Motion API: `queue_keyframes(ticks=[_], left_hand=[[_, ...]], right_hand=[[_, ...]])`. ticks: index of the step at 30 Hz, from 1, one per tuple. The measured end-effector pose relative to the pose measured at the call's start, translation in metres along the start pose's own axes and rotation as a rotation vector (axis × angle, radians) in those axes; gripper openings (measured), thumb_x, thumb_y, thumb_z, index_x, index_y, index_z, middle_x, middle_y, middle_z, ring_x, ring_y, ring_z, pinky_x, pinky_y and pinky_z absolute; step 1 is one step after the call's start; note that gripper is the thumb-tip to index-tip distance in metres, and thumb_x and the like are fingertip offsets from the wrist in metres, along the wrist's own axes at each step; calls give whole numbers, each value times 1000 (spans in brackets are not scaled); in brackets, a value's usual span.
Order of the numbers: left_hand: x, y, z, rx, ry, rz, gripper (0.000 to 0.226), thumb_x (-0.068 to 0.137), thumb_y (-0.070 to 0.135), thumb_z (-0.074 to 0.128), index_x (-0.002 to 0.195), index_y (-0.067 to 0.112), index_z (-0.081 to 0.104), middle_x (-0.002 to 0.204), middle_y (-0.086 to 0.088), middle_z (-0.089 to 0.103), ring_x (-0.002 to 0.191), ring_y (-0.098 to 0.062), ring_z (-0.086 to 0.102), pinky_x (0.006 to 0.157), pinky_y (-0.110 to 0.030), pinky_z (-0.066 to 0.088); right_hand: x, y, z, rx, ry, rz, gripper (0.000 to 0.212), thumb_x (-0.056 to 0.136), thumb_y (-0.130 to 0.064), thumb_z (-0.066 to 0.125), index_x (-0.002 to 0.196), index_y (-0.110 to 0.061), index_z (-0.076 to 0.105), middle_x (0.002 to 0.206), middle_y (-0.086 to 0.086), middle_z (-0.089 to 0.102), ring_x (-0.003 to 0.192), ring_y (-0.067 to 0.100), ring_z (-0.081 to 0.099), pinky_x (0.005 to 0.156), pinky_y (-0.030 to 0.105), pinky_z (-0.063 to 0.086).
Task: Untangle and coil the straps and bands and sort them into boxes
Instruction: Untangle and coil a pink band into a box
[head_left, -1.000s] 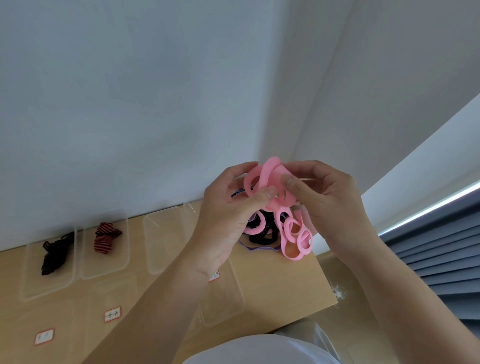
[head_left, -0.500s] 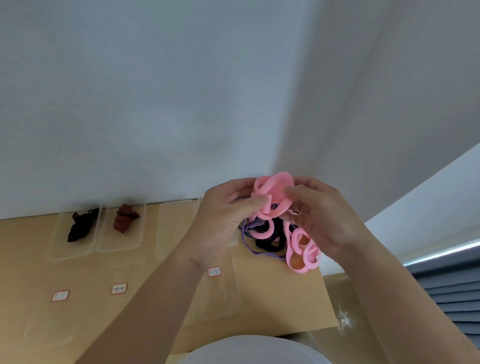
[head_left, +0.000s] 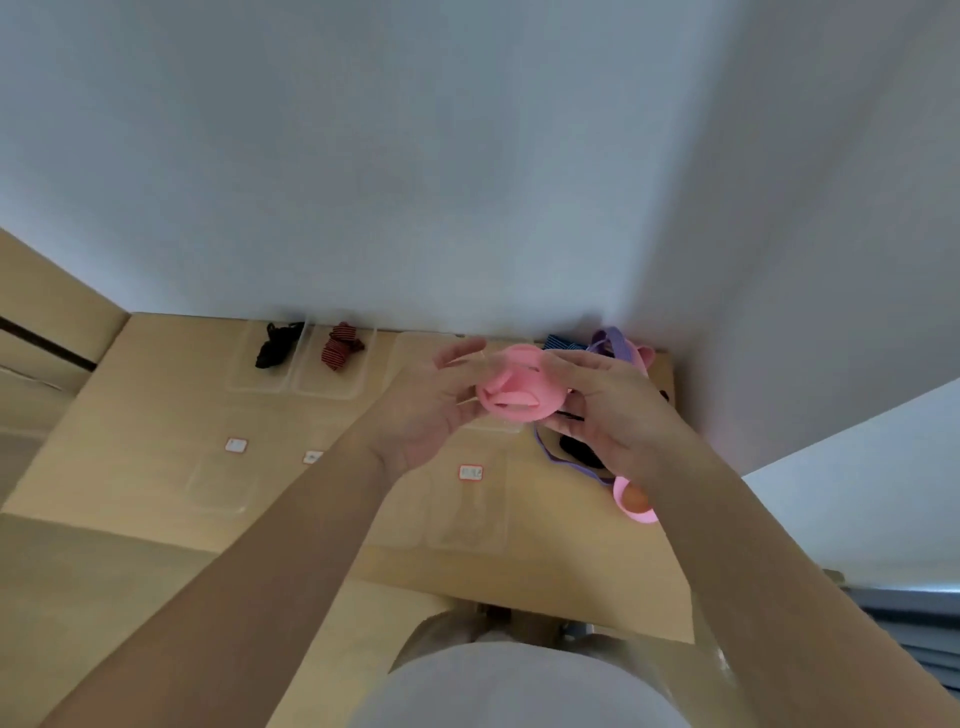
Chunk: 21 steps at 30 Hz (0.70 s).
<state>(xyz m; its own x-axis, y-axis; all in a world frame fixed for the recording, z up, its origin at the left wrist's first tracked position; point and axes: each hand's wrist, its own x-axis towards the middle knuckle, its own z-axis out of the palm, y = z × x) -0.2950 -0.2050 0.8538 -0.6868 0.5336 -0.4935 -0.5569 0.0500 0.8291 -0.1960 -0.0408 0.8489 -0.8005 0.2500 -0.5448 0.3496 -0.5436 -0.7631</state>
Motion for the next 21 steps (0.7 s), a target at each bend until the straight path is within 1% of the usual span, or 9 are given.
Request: queue_keyframes(ticks=[2, 3, 5, 8, 11, 14, 16, 19, 21], left_hand=[[-1, -7, -5, 1, -24, -39, 62, 85, 13, 79, 139, 1, 53, 132, -19, 66, 112, -28, 67, 100, -39, 56], [-3, -11, -6, 37, -39, -63, 56, 87, 15, 78, 138, 4, 57, 131, -17, 67, 111, -28, 67, 104, -42, 53], [-2, -18, -8, 75, -32, -76, 41, 93, 14, 72, 133, 8, 63, 125, -14, 70, 107, -29, 68, 106, -45, 52], [7, -25, -11, 80, -12, -56, 41, 93, 11, 71, 133, 6, 63, 129, -16, 69, 113, -32, 68, 104, -44, 53], [28, -32, -17, 135, 66, -53, 46, 90, 12, 76, 132, 1, 61, 128, -21, 68, 108, -31, 70, 97, -39, 58], [51, -36, -21, 166, 173, -65, 56, 85, 18, 82, 131, -3, 59, 125, -24, 68, 92, -25, 71, 80, -30, 60], [71, -40, -25, 201, 244, -74, 53, 81, 21, 85, 122, -6, 65, 118, -23, 71, 89, -25, 72, 78, -30, 61], [100, -41, -32, 287, 314, -99, 22, 77, 16, 82, 92, 0, 77, 102, -14, 77, 91, -25, 72, 85, -41, 63], [112, -38, -34, 374, 291, -100, 11, 73, 17, 78, 78, 7, 79, 90, -8, 75, 83, -23, 66, 82, -43, 59]], right_hand=[[10, 8, 4, 76, 25, 1, 30, 95, -17, 67, 123, -7, 65, 108, 13, 74, 91, 23, 68, 84, 38, 57], [14, 13, 6, 111, 31, 1, 30, 95, -17, 67, 123, -7, 64, 101, 10, 74, 85, 20, 69, 86, 39, 56], [23, 22, 5, 143, 39, 7, 31, 95, -16, 67, 125, -7, 63, 91, 4, 74, 74, 14, 69, 79, 36, 56], [33, 36, 2, 138, 45, 5, 24, 95, -15, 67, 118, -9, 66, 107, 9, 74, 89, 20, 71, 75, 34, 58], [47, 46, 2, 48, 115, -12, 7, 96, -14, 67, 102, -15, 67, 111, 12, 72, 97, 24, 69, 77, 34, 57], [69, 52, 8, -44, 208, 12, 19, 94, -13, 68, 112, -9, 69, 107, 17, 72, 77, 22, 65, 56, 26, 49], [86, 54, 14, -77, 268, 19, 22, 93, -11, 67, 114, -5, 70, 103, 22, 72, 64, 22, 58, 42, 24, 38], [108, 56, 24, -162, 389, 20, 17, 91, -8, 65, 107, -6, 72, 95, 26, 72, 63, 28, 58, 44, 31, 36], [121, 57, 28, -253, 461, 22, 22, 91, -8, 64, 111, -9, 72, 90, 21, 74, 53, 24, 56, 45, 31, 39]])
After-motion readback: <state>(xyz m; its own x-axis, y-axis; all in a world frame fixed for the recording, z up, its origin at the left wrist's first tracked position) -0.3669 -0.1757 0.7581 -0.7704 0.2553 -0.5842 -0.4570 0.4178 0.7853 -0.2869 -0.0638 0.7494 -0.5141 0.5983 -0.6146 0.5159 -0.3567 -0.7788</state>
